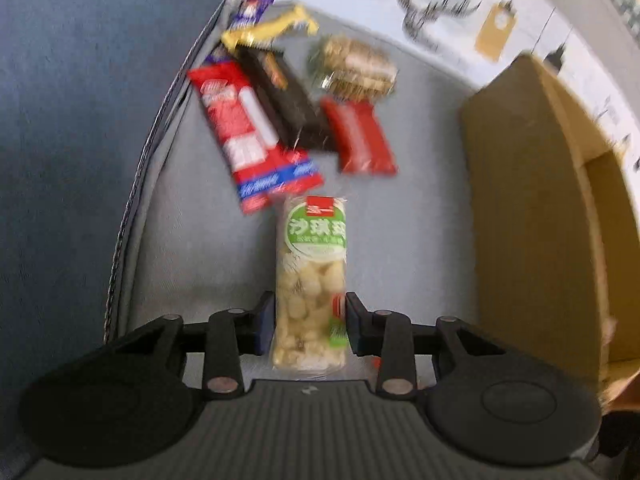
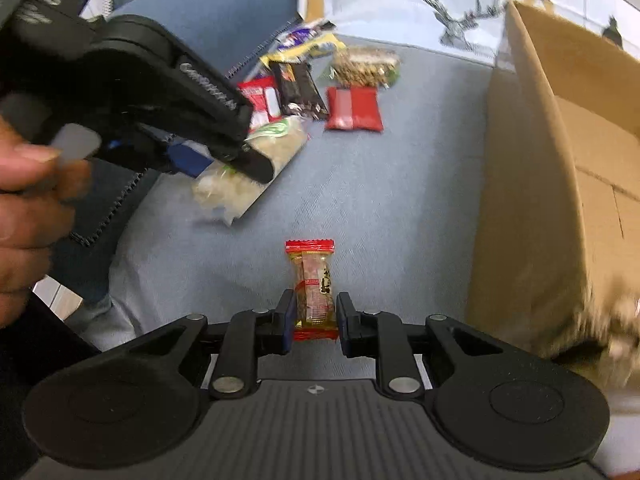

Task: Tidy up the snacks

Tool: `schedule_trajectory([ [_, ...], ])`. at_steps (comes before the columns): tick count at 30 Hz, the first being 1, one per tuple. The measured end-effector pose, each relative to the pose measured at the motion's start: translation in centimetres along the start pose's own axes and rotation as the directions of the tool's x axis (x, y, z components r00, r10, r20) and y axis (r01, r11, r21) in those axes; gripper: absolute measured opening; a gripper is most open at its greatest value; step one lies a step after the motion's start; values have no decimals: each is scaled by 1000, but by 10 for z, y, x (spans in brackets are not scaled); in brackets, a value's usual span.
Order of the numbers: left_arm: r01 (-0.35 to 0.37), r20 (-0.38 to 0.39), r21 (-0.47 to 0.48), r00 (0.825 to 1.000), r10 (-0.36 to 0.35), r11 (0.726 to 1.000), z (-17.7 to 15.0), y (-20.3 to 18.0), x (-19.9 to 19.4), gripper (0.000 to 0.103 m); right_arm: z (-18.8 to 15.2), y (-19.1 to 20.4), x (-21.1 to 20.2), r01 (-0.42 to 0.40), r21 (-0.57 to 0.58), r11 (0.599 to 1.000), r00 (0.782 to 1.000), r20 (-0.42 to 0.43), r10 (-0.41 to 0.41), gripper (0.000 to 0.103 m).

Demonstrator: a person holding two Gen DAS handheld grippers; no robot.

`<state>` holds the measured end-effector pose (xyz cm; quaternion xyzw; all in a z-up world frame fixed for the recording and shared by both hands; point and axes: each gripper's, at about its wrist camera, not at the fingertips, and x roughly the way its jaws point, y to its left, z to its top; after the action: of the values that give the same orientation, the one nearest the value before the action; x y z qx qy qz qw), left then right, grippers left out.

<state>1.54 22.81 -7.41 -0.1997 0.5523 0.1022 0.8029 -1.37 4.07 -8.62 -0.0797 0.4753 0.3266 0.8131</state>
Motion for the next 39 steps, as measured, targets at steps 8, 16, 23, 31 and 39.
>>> schedule_trajectory([
  [8,1,-33,0,999,-1,1000,3,-4,15,52,0,-11,16,-52,73,996,999,12,51,26],
  [16,-19,-28,13,999,20,1000,7,-11,19,53,1,3,21,-43,-49,998,998,36,44,27],
  [23,-23,-25,14,999,24,1000,10,-11,21,53,1,6,24,-26,-102,994,999,43,30,19],
  [31,-27,-22,22,999,27,999,11,-11,21,53,5,2,19,58,-86,995,995,84,-51,17],
  [39,-30,-23,33,999,31,999,10,-13,23,53,4,-1,26,49,-74,996,998,47,-46,19],
])
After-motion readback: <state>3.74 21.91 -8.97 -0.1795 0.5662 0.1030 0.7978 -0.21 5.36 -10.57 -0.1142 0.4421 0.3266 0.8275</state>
